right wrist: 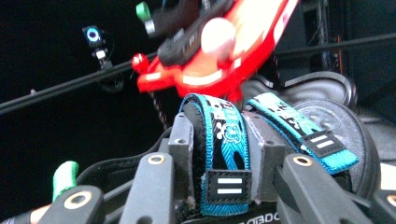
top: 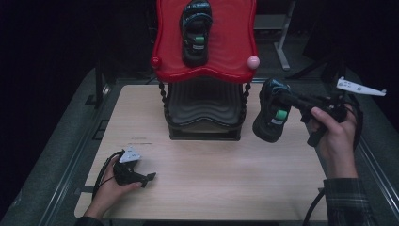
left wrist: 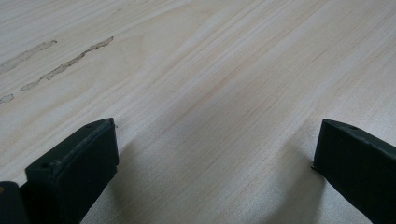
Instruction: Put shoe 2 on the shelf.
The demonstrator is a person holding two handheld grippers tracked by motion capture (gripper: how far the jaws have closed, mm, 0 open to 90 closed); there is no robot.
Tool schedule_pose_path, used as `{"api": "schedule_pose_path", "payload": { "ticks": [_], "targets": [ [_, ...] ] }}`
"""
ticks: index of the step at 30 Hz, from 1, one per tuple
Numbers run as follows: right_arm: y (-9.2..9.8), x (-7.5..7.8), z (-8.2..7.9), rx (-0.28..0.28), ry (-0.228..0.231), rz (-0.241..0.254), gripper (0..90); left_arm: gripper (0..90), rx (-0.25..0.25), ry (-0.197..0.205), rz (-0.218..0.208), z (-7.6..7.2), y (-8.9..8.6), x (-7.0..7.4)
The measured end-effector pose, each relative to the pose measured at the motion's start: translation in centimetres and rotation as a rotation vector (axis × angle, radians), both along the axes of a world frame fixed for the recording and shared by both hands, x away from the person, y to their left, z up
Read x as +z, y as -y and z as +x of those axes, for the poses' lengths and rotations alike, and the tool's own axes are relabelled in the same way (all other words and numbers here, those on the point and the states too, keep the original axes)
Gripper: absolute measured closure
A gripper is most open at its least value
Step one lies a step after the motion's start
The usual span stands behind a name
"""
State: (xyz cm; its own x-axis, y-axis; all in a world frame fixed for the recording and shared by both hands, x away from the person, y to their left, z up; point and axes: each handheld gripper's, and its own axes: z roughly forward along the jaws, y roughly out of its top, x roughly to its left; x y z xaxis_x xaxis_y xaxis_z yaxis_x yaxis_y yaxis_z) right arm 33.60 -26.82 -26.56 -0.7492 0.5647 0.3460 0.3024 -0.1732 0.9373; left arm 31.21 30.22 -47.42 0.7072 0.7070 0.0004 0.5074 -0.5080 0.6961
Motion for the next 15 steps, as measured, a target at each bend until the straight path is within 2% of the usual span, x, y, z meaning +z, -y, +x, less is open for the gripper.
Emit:
{"api": "schedule_pose_path", "payload": {
  "ticks": [1,3,4,6,7,9,10,12,13,15],
  "targets": [
    [0.3,1.3,0.4,-0.002,0.018,0.010,66.4,0.0,0.000,0.000,0.000,0.0,0.0,0.0],
    [0.4,1.7,0.5,-0.003,0.026,0.013,66.4,0.0,-0.002,-0.001,0.003,0.0,0.0,0.0],
    [0.6,2.9,0.9,-0.003,0.042,0.018,66.4,0.0,-0.001,-0.002,0.001,0.0,0.0,0.0],
    [0.7,3.5,1.0,-0.005,0.049,0.021,66.5,0.0,-0.001,-0.001,0.001,0.0,0.0,0.0],
    [0.9,4.6,1.3,-0.010,0.067,0.022,66.5,0.0,-0.002,-0.002,0.001,0.0,0.0,0.0],
    [0.9,5.0,1.5,-0.012,0.071,0.024,66.5,0.0,-0.002,0.000,0.000,0.0,0.0,0.0],
    [1.0,6.3,1.9,-0.011,0.088,0.026,66.5,0.0,-0.002,0.000,0.000,0.0,0.0,0.0],
    [0.9,6.9,2.0,-0.012,0.094,0.026,66.5,0.0,-0.002,0.000,0.000,0.0,0.0,0.0],
    [0.8,8.1,2.4,-0.012,0.108,0.022,66.6,0.0,-0.002,0.000,0.000,0.0,0.0,0.0],
    [0.8,8.6,2.5,-0.011,0.113,0.023,66.6,0.0,-0.002,0.000,0.000,0.0,0.0,0.0]
  ]
}}
